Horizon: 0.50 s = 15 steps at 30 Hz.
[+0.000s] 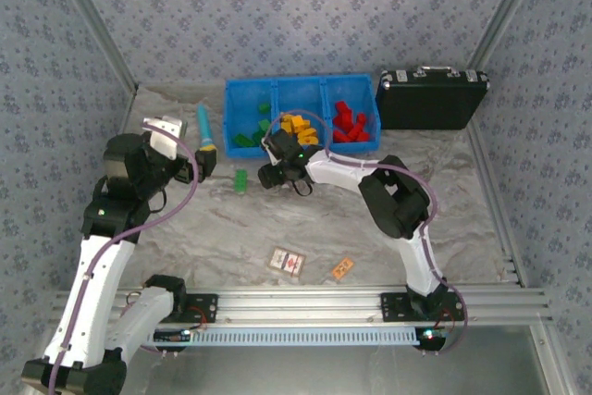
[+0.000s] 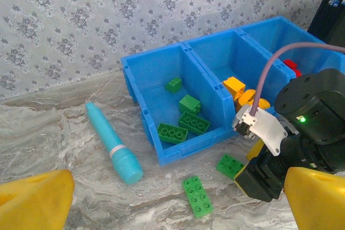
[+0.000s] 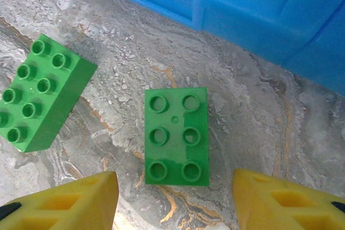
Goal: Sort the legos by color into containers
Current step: Pick up the lego from the center of the table.
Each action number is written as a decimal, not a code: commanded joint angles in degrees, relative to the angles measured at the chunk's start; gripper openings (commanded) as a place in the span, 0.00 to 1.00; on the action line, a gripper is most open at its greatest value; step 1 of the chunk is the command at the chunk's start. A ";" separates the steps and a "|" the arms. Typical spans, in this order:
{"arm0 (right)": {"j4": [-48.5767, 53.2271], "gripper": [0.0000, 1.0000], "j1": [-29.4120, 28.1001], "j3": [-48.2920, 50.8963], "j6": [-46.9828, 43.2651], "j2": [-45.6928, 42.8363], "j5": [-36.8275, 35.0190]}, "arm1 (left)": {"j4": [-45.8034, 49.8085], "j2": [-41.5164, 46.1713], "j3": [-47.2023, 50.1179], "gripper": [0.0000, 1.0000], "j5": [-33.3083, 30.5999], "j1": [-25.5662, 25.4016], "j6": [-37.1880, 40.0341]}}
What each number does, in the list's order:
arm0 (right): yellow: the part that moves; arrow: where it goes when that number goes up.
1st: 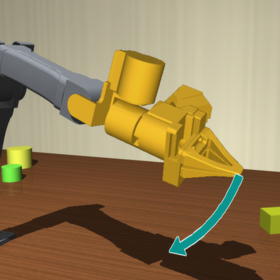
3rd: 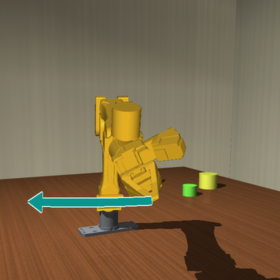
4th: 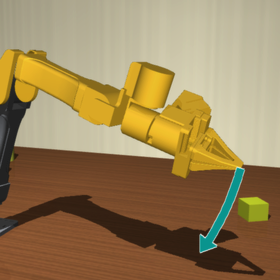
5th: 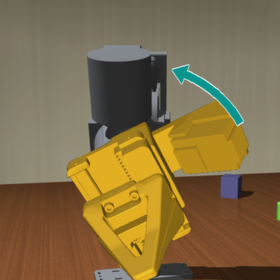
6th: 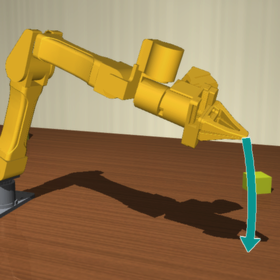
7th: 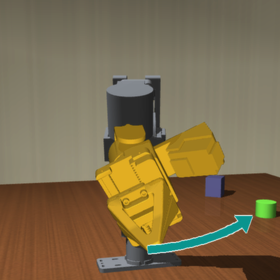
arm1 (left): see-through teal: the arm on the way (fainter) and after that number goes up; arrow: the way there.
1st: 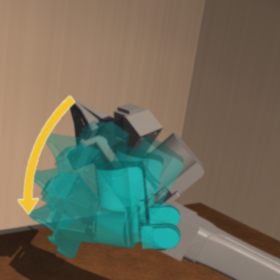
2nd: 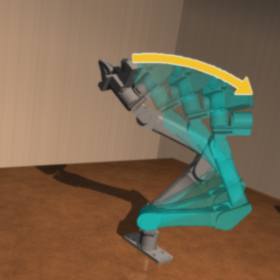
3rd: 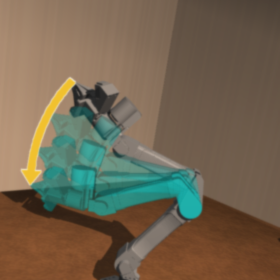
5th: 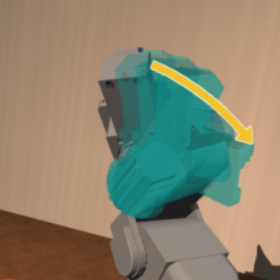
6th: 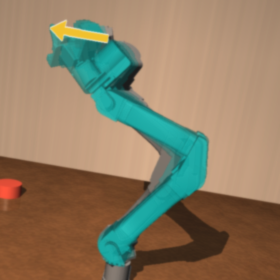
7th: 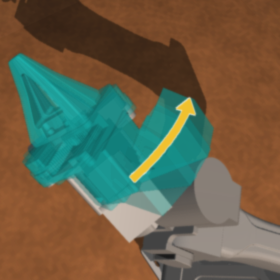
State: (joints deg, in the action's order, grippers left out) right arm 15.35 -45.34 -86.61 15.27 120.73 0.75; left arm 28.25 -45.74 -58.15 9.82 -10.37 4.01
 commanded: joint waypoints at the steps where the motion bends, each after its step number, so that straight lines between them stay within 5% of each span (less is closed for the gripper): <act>1: -0.50 0.60 0.34 -2.31 1.08 1.72 1.09 | -1.26 1.08 -0.12 1.00 1.13 0.44 1.09; 15: 2.34 0.56 -0.60 -6.80 -1.02 7.45 -0.49 | -1.23 0.01 -0.49 1.00 1.18 0.44 1.13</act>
State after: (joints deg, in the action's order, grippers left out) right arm 15.55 -45.54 -91.83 15.22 126.23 0.69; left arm 28.25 -45.84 -58.11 9.85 -10.37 4.01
